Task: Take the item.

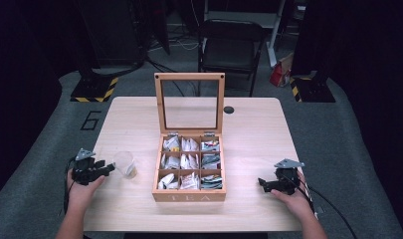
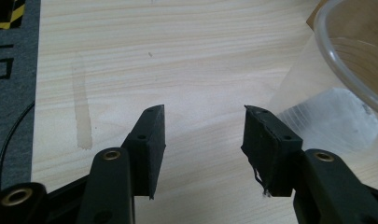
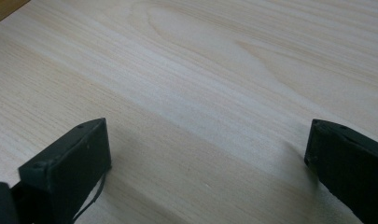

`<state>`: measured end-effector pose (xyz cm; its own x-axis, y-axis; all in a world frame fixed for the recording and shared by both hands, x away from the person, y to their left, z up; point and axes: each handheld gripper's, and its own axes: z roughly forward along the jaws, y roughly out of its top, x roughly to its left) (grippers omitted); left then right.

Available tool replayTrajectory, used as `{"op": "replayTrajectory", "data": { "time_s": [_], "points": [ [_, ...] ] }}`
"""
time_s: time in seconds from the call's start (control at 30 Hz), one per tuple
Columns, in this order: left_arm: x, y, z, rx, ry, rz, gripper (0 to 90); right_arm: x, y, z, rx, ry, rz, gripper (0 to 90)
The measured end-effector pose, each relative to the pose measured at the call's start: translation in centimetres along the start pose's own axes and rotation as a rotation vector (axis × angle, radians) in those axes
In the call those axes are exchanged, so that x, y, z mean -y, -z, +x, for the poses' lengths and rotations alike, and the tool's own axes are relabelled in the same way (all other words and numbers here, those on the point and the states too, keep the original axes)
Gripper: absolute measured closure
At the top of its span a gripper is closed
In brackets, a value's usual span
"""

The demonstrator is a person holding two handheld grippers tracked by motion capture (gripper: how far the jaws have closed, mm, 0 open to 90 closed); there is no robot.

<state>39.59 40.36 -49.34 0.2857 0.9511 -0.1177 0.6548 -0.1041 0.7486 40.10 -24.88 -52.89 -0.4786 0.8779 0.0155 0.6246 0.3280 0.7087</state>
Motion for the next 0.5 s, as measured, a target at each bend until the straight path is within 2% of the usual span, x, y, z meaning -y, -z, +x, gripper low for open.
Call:
{"op": "replayTrajectory", "data": {
  "time_s": [0.1,0.2,0.5],
  "points": [
    [0.05,0.06,0.19,0.003,-0.001,0.017,48.3,0.00,0.00,0.00,0.000,0.000,0.000,0.0],
    [0.09,-0.05,0.18,-0.008,0.006,-0.001,48.0,0.00,0.00,0.00,0.000,0.000,0.000,0.0],
    [0.04,0.09,0.52,-0.007,0.013,0.010,45.5,0.00,0.00,0.00,0.000,0.000,0.000,0.0]
  ]
}}
